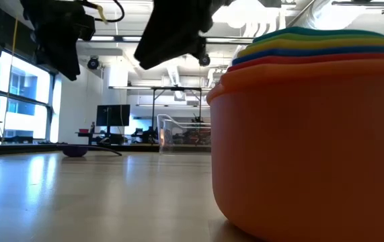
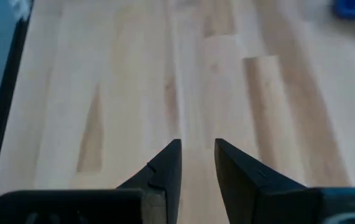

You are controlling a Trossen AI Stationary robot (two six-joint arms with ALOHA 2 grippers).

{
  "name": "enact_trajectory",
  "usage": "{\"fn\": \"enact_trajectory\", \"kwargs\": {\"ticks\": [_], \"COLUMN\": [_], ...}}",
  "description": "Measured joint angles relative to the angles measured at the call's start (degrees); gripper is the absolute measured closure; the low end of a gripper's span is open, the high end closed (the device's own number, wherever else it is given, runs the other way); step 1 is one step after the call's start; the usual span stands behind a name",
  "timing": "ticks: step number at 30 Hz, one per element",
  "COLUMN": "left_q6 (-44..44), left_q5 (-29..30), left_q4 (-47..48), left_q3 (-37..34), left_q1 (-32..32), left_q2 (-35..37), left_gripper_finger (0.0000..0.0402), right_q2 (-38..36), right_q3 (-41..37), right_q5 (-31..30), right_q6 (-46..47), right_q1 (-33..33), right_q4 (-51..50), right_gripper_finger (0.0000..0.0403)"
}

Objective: Nest measuring cups in basket
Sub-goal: Stack the dark blue measuring cup on the light blue measuring cup

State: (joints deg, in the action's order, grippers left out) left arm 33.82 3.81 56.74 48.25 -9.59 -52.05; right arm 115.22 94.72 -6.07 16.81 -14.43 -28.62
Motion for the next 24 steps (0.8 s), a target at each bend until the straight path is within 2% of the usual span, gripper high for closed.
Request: {"fn": "enact_trajectory", "kwargs": {"ticks": [8, 12, 19, 24], "left_q6": [-6.06, -8.32, -11.03, -13.58], "left_q5": [-0.30, -1.90, -2.24, -1.76], "left_q4": [0.30, 0.30, 0.39, 0.36], "left_q3": [0.00, 0.00, 0.00, 0.00], "left_q1": [-4.80, -7.19, -12.58, -16.01], "left_q2": [-4.57, -7.46, -13.37, -17.31], "left_gripper_finger": [0.0297, 0.0297, 0.0297, 0.0297], "right_q2": [-0.08, -0.15, -0.17, -0.49], "right_q3": [0.02, 0.02, 0.02, 0.03], "right_q5": [0.15, 0.78, 6.48, 8.34], "right_q6": [4.22, 2.44, -2.34, -4.39], "right_q1": [5.29, 7.33, 11.31, 14.26], "right_q4": [1.78, 2.45, 2.86, 2.87], "right_gripper_finger": [0.0315, 0.0315, 0.0315, 0.0315]}}
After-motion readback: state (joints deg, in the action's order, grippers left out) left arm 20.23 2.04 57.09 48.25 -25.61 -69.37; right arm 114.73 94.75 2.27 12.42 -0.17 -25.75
